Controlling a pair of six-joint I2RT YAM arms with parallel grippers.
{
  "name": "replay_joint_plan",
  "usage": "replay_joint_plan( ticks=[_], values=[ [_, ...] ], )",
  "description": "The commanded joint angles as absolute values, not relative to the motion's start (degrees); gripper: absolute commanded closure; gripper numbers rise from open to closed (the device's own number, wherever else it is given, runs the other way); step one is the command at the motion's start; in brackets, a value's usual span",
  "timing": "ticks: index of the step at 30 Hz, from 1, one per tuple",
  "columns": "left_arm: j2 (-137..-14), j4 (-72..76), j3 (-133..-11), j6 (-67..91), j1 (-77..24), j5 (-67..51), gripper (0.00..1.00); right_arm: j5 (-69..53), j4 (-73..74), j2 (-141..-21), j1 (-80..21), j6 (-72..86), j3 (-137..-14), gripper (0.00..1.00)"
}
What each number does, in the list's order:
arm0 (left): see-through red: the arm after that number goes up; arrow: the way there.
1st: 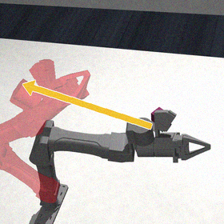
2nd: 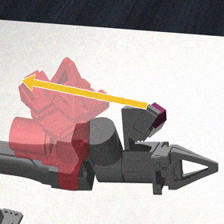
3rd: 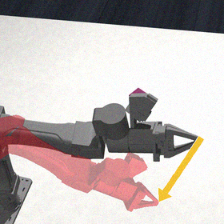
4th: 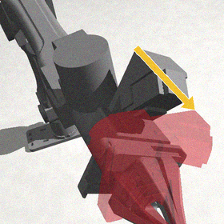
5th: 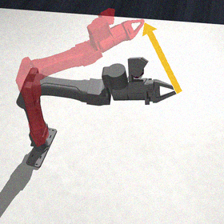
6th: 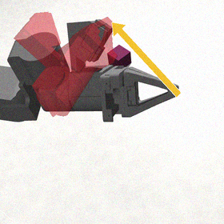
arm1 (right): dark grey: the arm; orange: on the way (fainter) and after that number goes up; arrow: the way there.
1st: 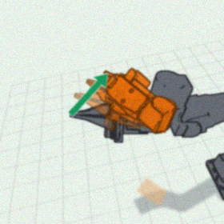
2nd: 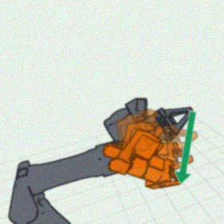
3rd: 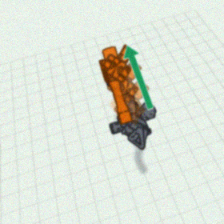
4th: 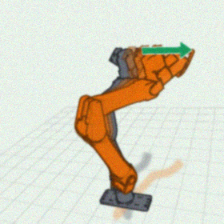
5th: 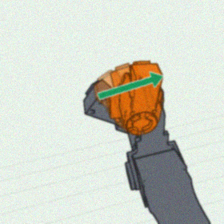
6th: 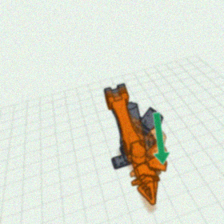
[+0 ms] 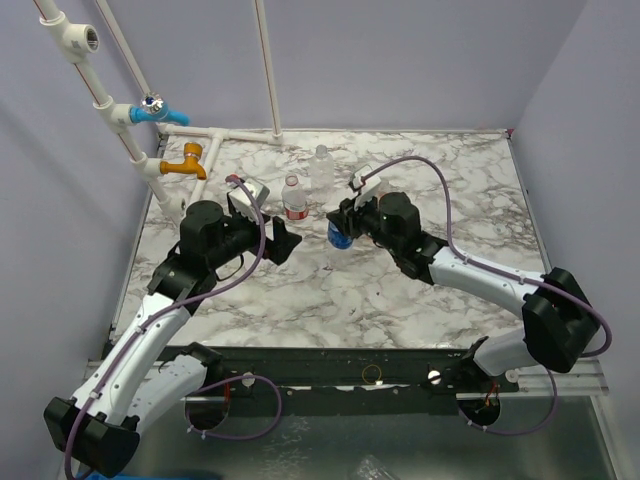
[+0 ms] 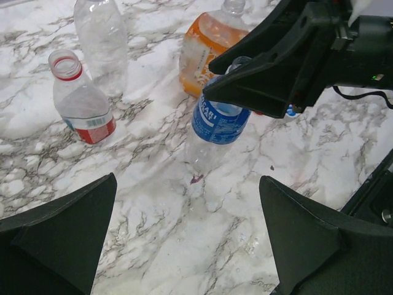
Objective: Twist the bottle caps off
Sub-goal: Place the plastic bottle at the center of the board.
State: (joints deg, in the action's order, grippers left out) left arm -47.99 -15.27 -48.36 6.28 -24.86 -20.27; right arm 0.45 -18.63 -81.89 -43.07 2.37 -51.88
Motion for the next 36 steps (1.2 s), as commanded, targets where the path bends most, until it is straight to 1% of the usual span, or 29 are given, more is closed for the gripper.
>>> replay_joint_plan(
  ticks=[1, 4, 10, 12, 15, 17, 24, 25, 26, 29, 31, 34, 36],
  values=[
    [-48.6, -16.4, -46.6, 5.4, -24.7, -13.9, 0.01, 6.0, -25.9, -83.2, -44.2, 1.3, -48.6, 0.74],
    [-49.1, -16.4, -46.1, 5.0, -24.7, -12.3, 0.01, 6.0, -26.4, -83.3, -44.5, 1.6, -47.7, 0.7],
    [-50.6, -16.3, -46.6, 5.8, -24.7, -9.8, 0.01, 7.0, -26.6, -82.3, -44.5, 2.5, -46.0, 0.39],
    [-51.1, -16.4, -46.8, 6.0, -24.7, -8.6, 0.01, 7.3, -26.4, -81.5, -44.6, 2.8, -45.7, 0.32],
    [-51.7, -16.8, -47.5, 6.2, -24.7, -6.7, 0.01, 7.4, -25.4, -79.9, -44.6, 2.7, -46.0, 0.3],
    [-52.1, -17.1, -48.0, 6.1, -24.7, -5.9, 0.01, 7.8, -23.9, -78.9, -44.5, 2.8, -47.1, 0.26],
    [-53.6, -20.5, -50.1, 5.2, -24.5, -4.5, 0.01, 7.2, -16.9, -74.3, -44.6, 2.9, -51.6, 0.08],
    [-53.7, -21.0, -50.3, 4.8, -24.3, -4.3, 0.01, 7.0, -15.7, -73.1, -44.6, 2.9, -52.2, 0.03],
    [-54.0, -21.4, -50.5, 4.3, -23.9, -4.3, 0.01, 7.5, -13.9, -72.0, -44.5, 3.6, -52.8, 0.0],
    [-55.1, -21.8, -50.2, 2.0, -20.9, -5.0, 0.01, 10.2, -10.1, -67.6, -43.8, 4.2, -53.5, 0.0],
    [-57.1, -21.5, -49.7, -1.0, -16.8, -8.2, 0.01, 10.9, -7.8, -65.4, -40.7, 5.5, -53.6, 0.0],
    [-61.0, -20.0, -50.8, -4.0, -8.1, -14.1, 0.01, 8.5, -6.1, -62.5, -30.9, 9.6, -52.5, 0.0],
    [-64.5, -19.7, -52.0, -6.5, -4.5, -17.0, 0.01, 6.4, -5.7, -61.4, -23.4, 13.2, -51.4, 0.0]
  ],
)
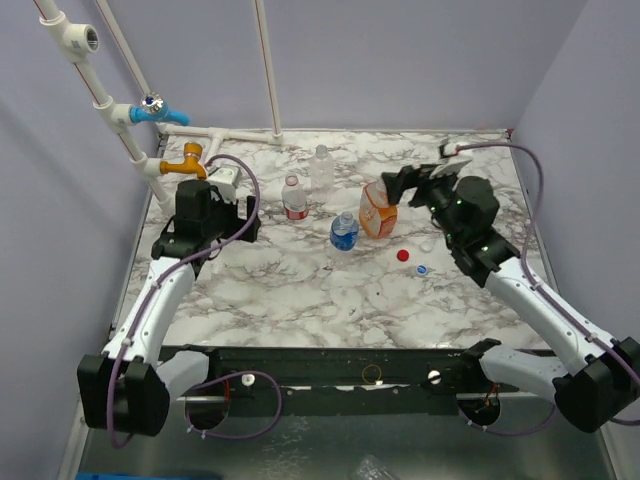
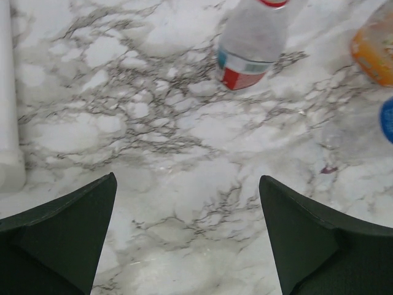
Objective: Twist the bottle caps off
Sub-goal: Place the plastic bottle at the center of the board, then reset both arms
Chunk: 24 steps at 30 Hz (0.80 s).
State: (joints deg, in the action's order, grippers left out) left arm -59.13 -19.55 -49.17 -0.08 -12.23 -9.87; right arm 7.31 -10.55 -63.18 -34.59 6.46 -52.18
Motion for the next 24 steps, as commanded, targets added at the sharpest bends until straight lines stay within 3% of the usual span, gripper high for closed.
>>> replay_joint_plan(
  ticks=[1, 12, 14, 18, 24],
  values=[
    [-65.7, -18.6, -52.0, -7.0, -3.3, -16.9, 0.01, 6.6, -5.6, -61.3, -20.0, 14.5, -50.9, 0.0],
    [-68.7, 3.8, -38.6, -3.7, -2.1, -14.4, 0.01, 12.7, -5.7, -72.8, 0.8, 24.9, -47.8, 0.0],
    [-68.2, 5.0, -36.2, -4.1, -2.3, -12.0, 0.01, 18.1, -6.9, -74.3, 2.4, 26.0, -46.3, 0.0],
    [-67.8, 10.3, -30.4, -6.0, -2.1, -7.6, 0.01, 24.5, -23.3, -74.3, 3.8, 22.4, -35.5, 0.0],
    [-70.2, 32.6, -18.9, -4.9, -0.5, -11.0, 0.01, 27.1, -29.1, -75.3, 3.8, 18.2, -28.4, 0.0]
  ],
)
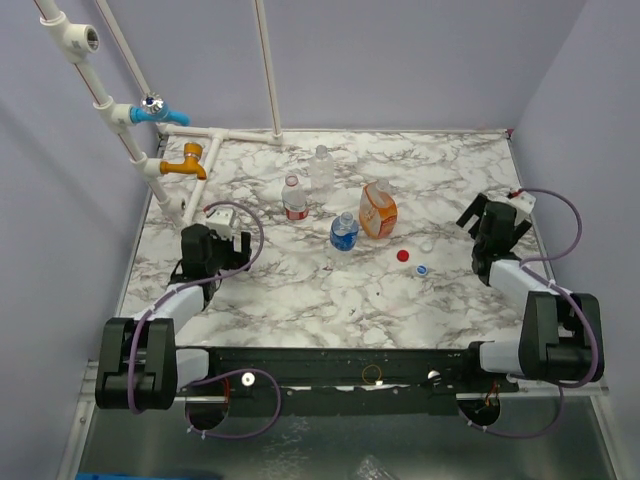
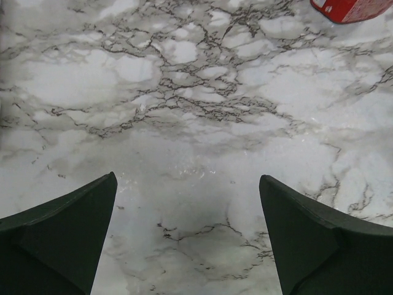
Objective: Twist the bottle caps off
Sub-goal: Reset both arms
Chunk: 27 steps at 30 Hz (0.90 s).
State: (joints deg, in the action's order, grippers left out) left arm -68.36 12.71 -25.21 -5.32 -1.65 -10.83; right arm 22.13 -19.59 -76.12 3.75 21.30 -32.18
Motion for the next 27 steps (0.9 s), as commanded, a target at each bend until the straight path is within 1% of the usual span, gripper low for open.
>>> replay_joint_plan(
  ticks=[1, 3, 6, 11, 16, 21, 24, 27],
  values=[
    [-71.7, 35.9, -17.9, -4.2, -0.5, -11.3, 0.01, 27.2, -30.5, -74.6, 3.9, 17.6, -26.9, 0.0],
    [-75.3, 42.0, -17.0, -4.4, -0.5, -12.7, 0.01, 27.0, -35.2, -73.8, 3.9, 15.9, -23.8, 0.0],
    [-79.6, 54.2, -15.2, -4.4, 1.4, -11.5, 0.01, 25.5, -40.9, -74.5, 3.9, 14.0, -21.1, 0.0],
    [-81.4, 53.2, -17.2, -1.8, 2.0, -11.8, 0.01, 25.3, -51.1, -79.7, 3.9, 11.8, -19.4, 0.0],
    [-80.0, 57.9, -14.1, -0.4, 2.0, -10.0, 0.01, 26.7, -61.8, -82.9, 3.9, 11.9, -16.3, 0.0],
    [-78.9, 61.9, -11.6, -0.3, 2.0, -9.1, 0.01, 28.9, -71.4, -82.5, 3.6, 13.3, -9.6, 0.0],
    [-79.1, 62.8, -11.5, 1.1, 2.0, -8.9, 0.01, 31.1, -76.8, -85.4, 3.5, 13.0, -8.8, 0.0],
    [-81.1, 66.0, -11.5, 4.4, 1.9, -9.9, 0.01, 30.9, -74.1, -85.3, 3.6, 13.9, -9.9, 0.0]
  ],
)
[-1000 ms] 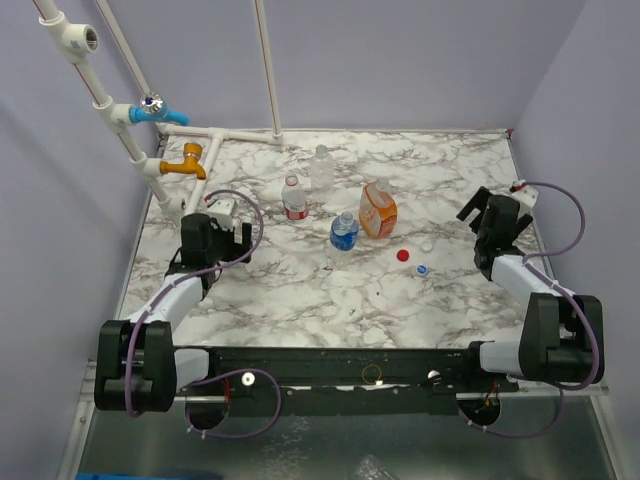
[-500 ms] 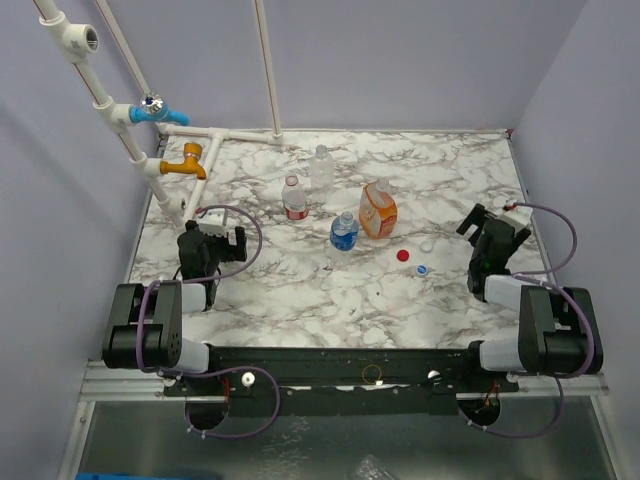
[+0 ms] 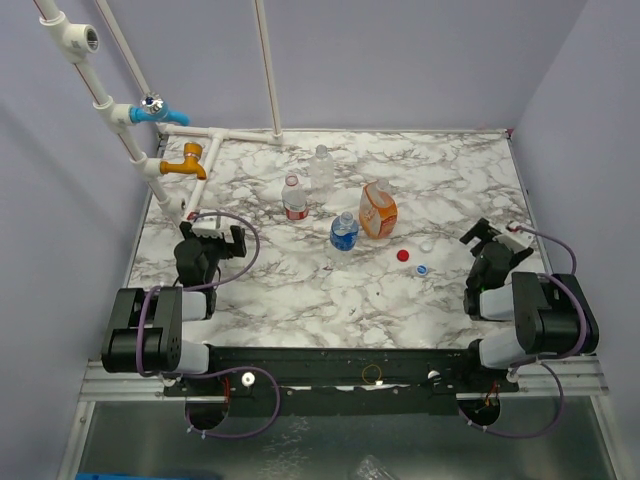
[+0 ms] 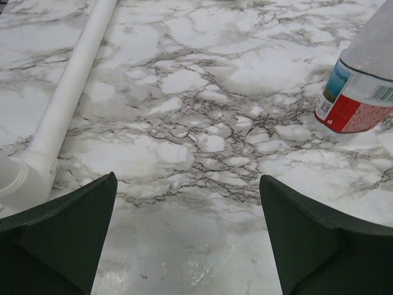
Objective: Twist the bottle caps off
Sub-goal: Reset both arms
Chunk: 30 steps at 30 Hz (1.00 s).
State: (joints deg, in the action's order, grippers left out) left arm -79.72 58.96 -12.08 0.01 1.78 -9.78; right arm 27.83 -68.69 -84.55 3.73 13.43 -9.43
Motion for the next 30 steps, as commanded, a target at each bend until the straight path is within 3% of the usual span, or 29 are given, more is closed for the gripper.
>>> replay_joint_plan(
  ticks=[1, 5, 7, 9, 14, 30],
  values=[
    [-83.6, 68.8, -11.3, 3.2, 1.6, -10.2, 0.01, 30.8, -73.0, -85.6, 3.6, 13.8, -10.6, 0.0],
    [-96.3, 81.3, -12.4, 4.0, 1.8, -8.2, 0.01, 19.0, -68.0, -88.6, 3.4, 7.3, -15.6, 0.0],
    [-93.3, 73.0, -13.9, 3.5, 1.9, -8.2, 0.01, 12.2, -73.1, -90.1, 2.0, 2.6, -14.0, 0.0],
    [-95.0, 77.6, -13.3, 3.8, 2.0, -8.3, 0.01, 12.9, -74.7, -89.5, 1.9, 3.8, -12.6, 0.0],
    [-94.6, 66.2, -18.8, 5.5, 3.5, -9.4, 0.01, 10.7, -75.9, -93.7, 3.1, 4.7, -13.9, 0.0],
    [-94.6, 68.5, -17.7, 5.9, 4.0, -9.7, 0.01, 9.9, -79.0, -93.8, 3.6, 4.4, -12.7, 0.0]
  ],
)
